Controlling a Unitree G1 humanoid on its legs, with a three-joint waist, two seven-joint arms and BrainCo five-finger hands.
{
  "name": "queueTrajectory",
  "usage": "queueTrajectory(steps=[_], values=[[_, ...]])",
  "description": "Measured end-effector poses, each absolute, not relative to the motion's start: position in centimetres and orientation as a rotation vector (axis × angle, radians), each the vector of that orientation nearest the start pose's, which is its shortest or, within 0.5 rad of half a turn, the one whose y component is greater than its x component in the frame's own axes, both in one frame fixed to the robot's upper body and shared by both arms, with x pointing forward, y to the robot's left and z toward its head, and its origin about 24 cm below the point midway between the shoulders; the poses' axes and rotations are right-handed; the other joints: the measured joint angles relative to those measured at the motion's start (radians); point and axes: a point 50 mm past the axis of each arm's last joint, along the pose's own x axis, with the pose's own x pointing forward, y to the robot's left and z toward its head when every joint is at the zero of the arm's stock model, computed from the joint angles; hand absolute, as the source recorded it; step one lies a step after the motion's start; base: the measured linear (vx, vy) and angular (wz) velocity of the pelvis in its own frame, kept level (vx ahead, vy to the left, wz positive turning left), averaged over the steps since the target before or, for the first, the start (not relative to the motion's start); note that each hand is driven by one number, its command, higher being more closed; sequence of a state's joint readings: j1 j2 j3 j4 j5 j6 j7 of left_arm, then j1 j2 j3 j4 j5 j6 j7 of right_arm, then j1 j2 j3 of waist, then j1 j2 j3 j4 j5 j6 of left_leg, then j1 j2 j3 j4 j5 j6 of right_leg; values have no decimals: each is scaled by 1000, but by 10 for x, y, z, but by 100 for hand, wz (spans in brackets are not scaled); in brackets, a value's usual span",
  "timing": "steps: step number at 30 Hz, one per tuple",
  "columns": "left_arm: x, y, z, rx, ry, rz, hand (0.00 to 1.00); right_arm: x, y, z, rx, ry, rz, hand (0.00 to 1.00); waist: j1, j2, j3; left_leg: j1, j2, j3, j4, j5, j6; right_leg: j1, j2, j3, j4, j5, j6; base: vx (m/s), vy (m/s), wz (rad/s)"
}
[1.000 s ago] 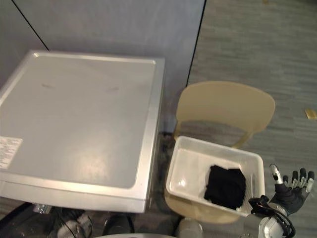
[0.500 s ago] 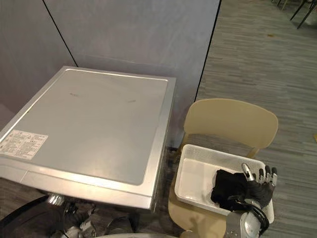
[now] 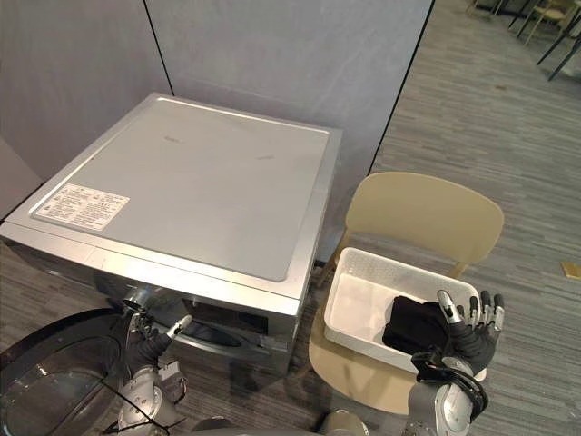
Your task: Pick up the laundry basket with both hands and put the clothes into the washing machine.
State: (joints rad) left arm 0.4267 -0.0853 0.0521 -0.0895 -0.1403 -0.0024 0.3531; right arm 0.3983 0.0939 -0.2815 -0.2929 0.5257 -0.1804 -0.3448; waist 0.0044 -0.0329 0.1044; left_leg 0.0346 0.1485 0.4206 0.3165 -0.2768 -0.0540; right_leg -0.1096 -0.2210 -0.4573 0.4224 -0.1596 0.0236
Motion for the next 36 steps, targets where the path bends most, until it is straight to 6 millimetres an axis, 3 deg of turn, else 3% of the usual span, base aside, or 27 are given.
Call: queueTrajectory(steps=[6, 8, 11, 13, 16, 17, 18, 22, 24, 27, 29, 31, 33, 36], values=[[149, 188, -27, -135, 349, 579, 0, 140, -249, 24, 475, -54, -838, 0, 4, 1, 10, 34, 5, 82, -78, 38, 10, -75, 28, 116, 52, 77, 10, -166, -34, -41], [148, 192, -27, -133, 347, 597, 0, 142, -245, 22, 475, -40, -816, 0, 5, 7, 21, 43, 23, 99, -79, 54, 3, -124, 2, 168, 207, 52, -27, -69, -145, -18], [149, 194, -27, -132, 342, 605, 0, 147, -241, 24, 462, -45, -781, 0, 4, -17, 20, 37, 41, 71, -52, 68, -29, -102, -68, 189, 267, 41, -28, 29, -211, 18], [150, 192, -31, -133, 359, 590, 0, 153, -240, 26, 465, -59, -761, 0, 6, -15, 12, 25, 50, 43, -74, 83, -49, -97, -37, 163, 242, 40, -30, 14, -193, 11], [153, 192, -37, -135, 379, 584, 0, 174, -236, 29, 479, -78, -717, 0, 13, 20, -1, 27, 79, 45, -166, 156, -62, -85, 54, 237, 112, 47, -8, 11, -210, -12], [156, 193, -39, -140, 384, 588, 0, 182, -234, 33, 487, -98, -701, 0, 12, 12, -3, 12, 75, 48, -177, 172, -71, -66, 72, 283, 43, 16, 49, -33, -162, -9], [158, 192, -41, -142, 391, 586, 0, 184, -234, 35, 490, -105, -697, 0, 15, 6, -2, 6, 72, 50, -175, 178, -76, -58, 74, 295, 15, -1, 71, -50, -194, -12], [158, 192, -51, -158, 437, 598, 0, 192, -231, 32, 498, -87, -677, 0, 10, 3, 0, -6, 100, 57, -165, 207, -93, -44, 114, 293, -43, -35, 56, -33, -156, -7], [160, 195, -52, -185, 437, 615, 0, 190, -233, 27, 490, -61, -691, 0, 7, 11, 1, -20, 142, 23, -147, 214, -104, -14, 155, 264, -83, -25, 22, -18, -144, 17], [161, 195, -53, -197, 440, 612, 0, 188, -237, 27, 461, -64, -705, 0, 7, 13, 7, -67, 181, -36, -103, 220, -94, 2, 188, 225, -111, -20, -9, -26, -154, 34], [158, 194, -58, -198, 463, 599, 0, 188, -241, 29, 420, -70, -719, 0, 10, 15, 14, -102, 188, -93, -41, 232, -53, 20, 192, 201, -113, -28, -26, -40, -130, 34], [153, 194, -61, -198, 479, 595, 0, 189, -241, 30, 388, -65, -713, 0, 11, 24, 26, -116, 188, -134, 8, 232, -42, 39, 190, 187, -114, -37, -39, -50, -95, 22], [150, 194, -65, -198, 501, 588, 0, 191, -242, 32, 371, -68, -708, 0, 12, 31, 31, -137, 184, -171, 48, 208, -6, 43, 190, 184, -117, -42, -43, -12, -11, 7], [133, 199, -89, -191, 622, 622, 0, 198, -241, 36, 344, -74, -682, 0, 12, 45, 25, -122, 162, -169, 10, 204, 0, 39, 185, 189, -126, -36, -34, 23, 34, -6]])
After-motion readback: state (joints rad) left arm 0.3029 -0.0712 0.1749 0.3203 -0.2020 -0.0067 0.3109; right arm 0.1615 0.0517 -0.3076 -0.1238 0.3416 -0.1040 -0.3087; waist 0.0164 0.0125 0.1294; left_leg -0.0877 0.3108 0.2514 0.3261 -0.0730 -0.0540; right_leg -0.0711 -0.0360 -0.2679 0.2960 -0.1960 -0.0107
